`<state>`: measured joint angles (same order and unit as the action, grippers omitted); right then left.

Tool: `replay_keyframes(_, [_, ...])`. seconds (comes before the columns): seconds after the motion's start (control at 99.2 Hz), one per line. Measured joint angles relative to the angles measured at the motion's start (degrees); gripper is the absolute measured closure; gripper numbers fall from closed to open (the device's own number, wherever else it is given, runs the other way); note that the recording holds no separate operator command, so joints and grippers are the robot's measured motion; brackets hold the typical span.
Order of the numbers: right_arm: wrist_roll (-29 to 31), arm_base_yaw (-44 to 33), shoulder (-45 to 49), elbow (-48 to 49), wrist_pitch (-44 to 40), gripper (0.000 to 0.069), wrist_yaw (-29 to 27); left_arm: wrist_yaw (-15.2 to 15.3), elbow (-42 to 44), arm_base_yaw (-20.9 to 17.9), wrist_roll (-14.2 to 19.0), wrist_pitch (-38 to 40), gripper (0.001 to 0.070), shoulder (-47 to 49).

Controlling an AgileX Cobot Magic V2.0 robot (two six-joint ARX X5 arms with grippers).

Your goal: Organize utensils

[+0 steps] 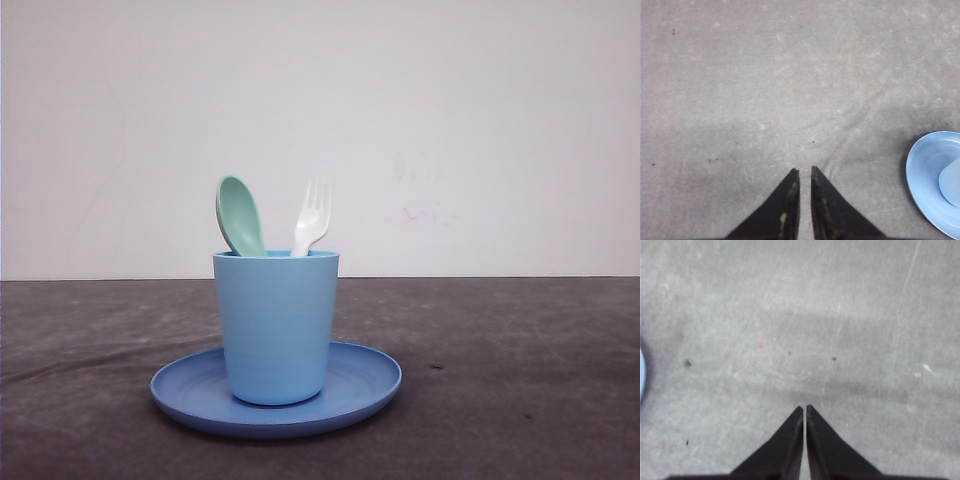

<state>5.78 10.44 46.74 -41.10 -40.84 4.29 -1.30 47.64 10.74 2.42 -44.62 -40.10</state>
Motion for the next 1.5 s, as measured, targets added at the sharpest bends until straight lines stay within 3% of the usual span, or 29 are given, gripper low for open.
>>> replay_keyframes(0.232, [0.0, 0.0, 0.0, 0.0, 3.9, 0.0682, 0.0, 0.2, 0.0, 0.0, 0.0, 0.1, 0.0695, 0.0])
replay_keyframes(0.403, [0.0, 0.0, 0.0, 0.0, 7.2, 0.0682, 0.0, 4.6, -2.4, -3.5, -0.8, 2.9, 0.0695, 4.5])
replay_keyframes(0.595, [0.0, 0.0, 0.0, 0.0, 11.2, 0.0682, 0.0, 4.6, -17.2, -8.1, 1.0, 13.3, 0.0695, 18.3])
replay_keyframes(0.716, [0.0, 0.0, 0.0, 0.0, 13.8, 0.0682, 0.0, 4.6, -28.1, -8.5, 2.3, 20.6, 0.0695, 27.1])
replay_keyframes(0.927, [0.0, 0.0, 0.0, 0.0, 17.9, 0.0682, 0.0, 4.4, -42.9, -8.5, 3.9, 25.6, 0.0695, 39.7])
replay_keyframes(1.159, [0.0, 0.0, 0.0, 0.0, 22.0, 0.0682, 0.0, 3.9, -44.4, -8.4, 4.2, 30.3, 0.0697, 39.8])
replay_keyframes(1.502, [0.0, 0.0, 0.0, 0.0, 26.7, 0.0682, 0.0, 2.7, -44.6, -7.8, 4.0, 30.9, 0.0697, 39.8])
